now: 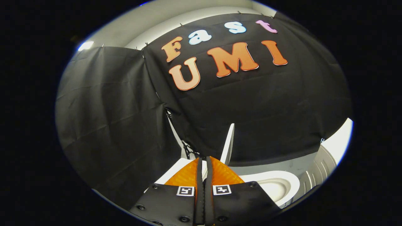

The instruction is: Open the toilet lid.

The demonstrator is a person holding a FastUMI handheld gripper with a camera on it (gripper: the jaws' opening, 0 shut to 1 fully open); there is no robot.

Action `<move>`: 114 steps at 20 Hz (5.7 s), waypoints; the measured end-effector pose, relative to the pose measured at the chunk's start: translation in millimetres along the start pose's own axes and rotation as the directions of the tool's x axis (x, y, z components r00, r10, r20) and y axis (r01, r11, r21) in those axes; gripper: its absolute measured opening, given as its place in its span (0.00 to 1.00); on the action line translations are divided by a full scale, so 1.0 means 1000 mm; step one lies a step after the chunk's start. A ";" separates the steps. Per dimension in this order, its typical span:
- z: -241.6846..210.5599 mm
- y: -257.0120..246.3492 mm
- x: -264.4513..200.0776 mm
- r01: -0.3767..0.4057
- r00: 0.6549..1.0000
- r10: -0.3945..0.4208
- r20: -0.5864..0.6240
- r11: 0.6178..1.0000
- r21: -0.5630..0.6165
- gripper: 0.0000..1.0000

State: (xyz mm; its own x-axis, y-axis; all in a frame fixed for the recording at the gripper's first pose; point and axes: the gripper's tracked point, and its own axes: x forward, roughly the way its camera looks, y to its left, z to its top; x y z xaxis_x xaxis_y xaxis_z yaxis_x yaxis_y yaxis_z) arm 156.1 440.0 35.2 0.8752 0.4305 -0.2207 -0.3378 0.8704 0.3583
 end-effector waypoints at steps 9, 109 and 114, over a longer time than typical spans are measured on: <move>-0.009 0.060 0.024 -0.076 0.997 0.076 -0.027 0.997 -0.018 0.08; 0.027 -0.383 -0.293 0.509 0.825 -0.425 0.372 0.845 -0.163 0.87; 0.028 -0.379 -0.299 0.487 0.824 -0.410 0.391 0.866 -0.119 0.93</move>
State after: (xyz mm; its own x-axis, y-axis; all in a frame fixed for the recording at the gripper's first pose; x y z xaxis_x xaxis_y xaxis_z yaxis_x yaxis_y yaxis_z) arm 32.5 -25.3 -9.2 0.9951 -0.0952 0.0261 0.0923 0.9912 0.0951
